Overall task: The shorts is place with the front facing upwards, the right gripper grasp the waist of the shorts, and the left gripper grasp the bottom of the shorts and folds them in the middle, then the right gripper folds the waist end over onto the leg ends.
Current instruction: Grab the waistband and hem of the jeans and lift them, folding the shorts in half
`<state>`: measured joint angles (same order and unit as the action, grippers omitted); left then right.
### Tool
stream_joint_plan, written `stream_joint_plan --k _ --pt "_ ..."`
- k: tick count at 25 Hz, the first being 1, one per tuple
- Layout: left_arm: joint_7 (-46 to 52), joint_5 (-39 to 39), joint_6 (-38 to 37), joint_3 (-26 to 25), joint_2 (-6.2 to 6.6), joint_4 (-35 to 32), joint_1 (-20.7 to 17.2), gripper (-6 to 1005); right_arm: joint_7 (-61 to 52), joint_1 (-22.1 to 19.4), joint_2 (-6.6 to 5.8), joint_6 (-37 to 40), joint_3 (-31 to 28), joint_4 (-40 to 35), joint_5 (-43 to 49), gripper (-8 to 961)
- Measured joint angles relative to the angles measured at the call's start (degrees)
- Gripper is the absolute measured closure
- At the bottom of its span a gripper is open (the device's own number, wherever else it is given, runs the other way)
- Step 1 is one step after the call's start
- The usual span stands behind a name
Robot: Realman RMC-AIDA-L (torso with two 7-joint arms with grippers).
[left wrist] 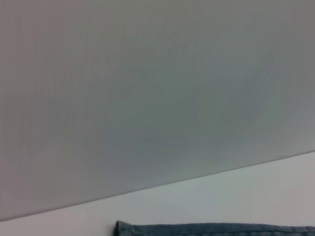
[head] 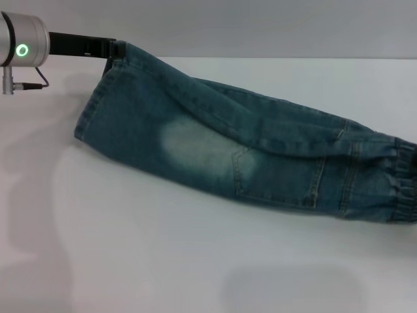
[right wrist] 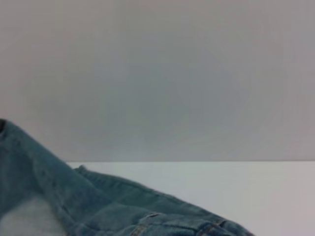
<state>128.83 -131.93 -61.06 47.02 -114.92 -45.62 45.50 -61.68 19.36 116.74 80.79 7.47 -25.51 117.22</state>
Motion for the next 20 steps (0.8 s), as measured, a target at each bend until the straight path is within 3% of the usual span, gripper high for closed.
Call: stream_joint_plan --k 10,15,20 --pt "-1.7 0.5 3.2 -0.1 -0.85 -0.5 0.3 983 5.3 -1.1 0.18 -1.7 -0.5 3.2 -5.9 955" --pt "-2.4 0.6 5.6 0.0 -1.56 -0.5 0.8 983 7.6 -0.8 1.32 -3.6 -0.8 3.7 -10.5 955" --pt "-3.5 0.6 7.9 0.0 -2.33 -0.5 1.0 983 11.6 -0.2 1.55 -4.2 -0.9 6.6 -14.5 954"
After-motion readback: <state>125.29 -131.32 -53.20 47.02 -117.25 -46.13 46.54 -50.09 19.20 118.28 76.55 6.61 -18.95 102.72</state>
